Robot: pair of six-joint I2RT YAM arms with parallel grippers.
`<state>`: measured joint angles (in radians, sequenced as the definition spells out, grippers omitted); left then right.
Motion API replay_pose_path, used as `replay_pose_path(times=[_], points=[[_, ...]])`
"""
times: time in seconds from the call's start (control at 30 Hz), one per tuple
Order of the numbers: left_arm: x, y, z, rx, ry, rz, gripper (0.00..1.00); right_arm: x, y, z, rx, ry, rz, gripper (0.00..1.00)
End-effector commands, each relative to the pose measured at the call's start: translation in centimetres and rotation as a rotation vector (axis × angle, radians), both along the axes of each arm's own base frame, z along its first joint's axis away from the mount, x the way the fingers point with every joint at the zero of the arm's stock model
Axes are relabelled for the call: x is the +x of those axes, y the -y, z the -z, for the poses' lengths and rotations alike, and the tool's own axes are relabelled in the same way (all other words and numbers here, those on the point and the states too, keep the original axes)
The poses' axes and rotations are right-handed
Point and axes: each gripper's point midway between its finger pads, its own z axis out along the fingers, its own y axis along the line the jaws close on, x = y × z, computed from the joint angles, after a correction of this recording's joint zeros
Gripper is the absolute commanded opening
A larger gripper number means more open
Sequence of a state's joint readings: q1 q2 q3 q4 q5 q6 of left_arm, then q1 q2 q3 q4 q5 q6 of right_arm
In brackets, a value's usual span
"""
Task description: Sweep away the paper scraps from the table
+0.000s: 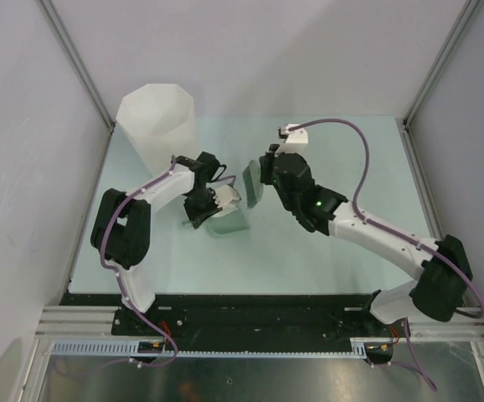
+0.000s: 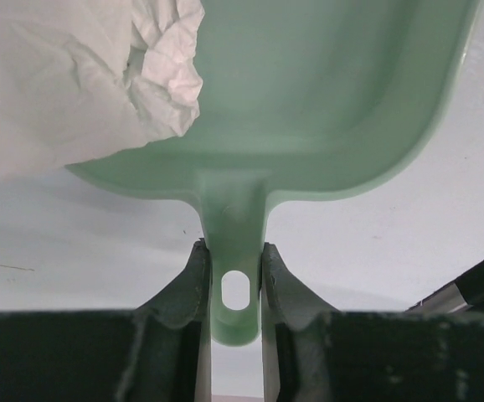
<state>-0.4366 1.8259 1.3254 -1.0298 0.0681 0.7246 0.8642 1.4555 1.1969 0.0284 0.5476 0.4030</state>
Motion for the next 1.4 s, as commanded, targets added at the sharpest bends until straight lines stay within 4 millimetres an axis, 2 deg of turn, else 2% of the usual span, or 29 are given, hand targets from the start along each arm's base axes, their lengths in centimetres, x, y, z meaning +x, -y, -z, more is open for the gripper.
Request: replay_pose_path(times=[0.0,0.2,0.27,0.3,0.33,0.37,0.43,0.47,0.5,0.57,0.7,0.9,1.07,1.1,1.17,1.27,1.37], points=[[1.6,2.6,-1.7,-0.107,0.044,0.005,0.0,-0.6,4.4,-2.4,-0.128,0.07,0.124,0.0],[2.5,3.8,-3.2,-0.169,0.091,-0.005,0.0,-1.2,8.2,-4.2,-0.179,0.098,0.199,0.0],[2.6,4.1,-4.0,-0.193,0.107,-0.001,0.0,-1.3,10.2,-5.1,-0.163,0.105,0.218,0.0],[2.9,4.3,-4.4,-0.203,0.119,-0.001,0.0,-1.4,10.5,-5.0,-0.157,0.101,0.197,0.0],[2.9,4.4,-4.8,-0.21,0.128,0.0,0.0,-1.0,12.0,-5.0,-0.152,0.091,0.218,0.0],[2.9,4.5,-5.3,-0.221,0.139,0.0,0.0,-1.4,12.7,-5.9,-0.124,0.106,0.21,0.0],[3.2,4.7,-6.3,-0.239,0.162,0.0,0.0,-1.5,13.1,-5.4,-0.123,0.102,0.144,0.0],[3.3,4.9,-6.7,-0.247,0.172,0.001,0.0,-1.5,14.6,-6.1,-0.107,0.116,0.154,0.0],[3.5,5.1,-7.6,-0.266,0.194,-0.001,0.0,-1.7,14.5,-6.0,-0.106,0.115,0.12,0.0],[3.9,5.4,-8.7,-0.283,0.221,-0.009,0.0,-1.8,15.9,-5.3,-0.13,0.099,0.135,0.0],[5.3,6.0,-12.8,-0.337,0.323,-0.037,0.0,-2.4,17.4,-4.9,-0.158,0.09,0.155,0.0],[7.6,5.6,-19.1,-0.372,0.497,-0.11,0.0,-2.6,17.4,-3.4,-0.17,0.054,0.138,0.0],[8.8,4.6,-23.6,-0.399,0.619,-0.153,0.0,-2.7,17.4,-2.6,-0.174,0.045,0.128,0.0],[9.3,4.0,-25.2,-0.413,0.66,-0.177,0.0,-2.8,17.4,-2.5,-0.177,0.043,0.126,0.0],[9.8,3.1,-26.9,-0.432,0.702,-0.215,0.0,-2.9,17.4,-2.7,-0.172,0.048,0.125,0.0],[10.9,0.6,-30.4,-0.447,0.798,-0.293,0.0,-3.1,17.4,-2.7,-0.172,0.052,0.117,0.0],[11.2,-1.9,-32.0,-0.421,0.857,-0.353,0.0,-3.1,17.3,-2.7,-0.174,0.053,0.113,0.0]])
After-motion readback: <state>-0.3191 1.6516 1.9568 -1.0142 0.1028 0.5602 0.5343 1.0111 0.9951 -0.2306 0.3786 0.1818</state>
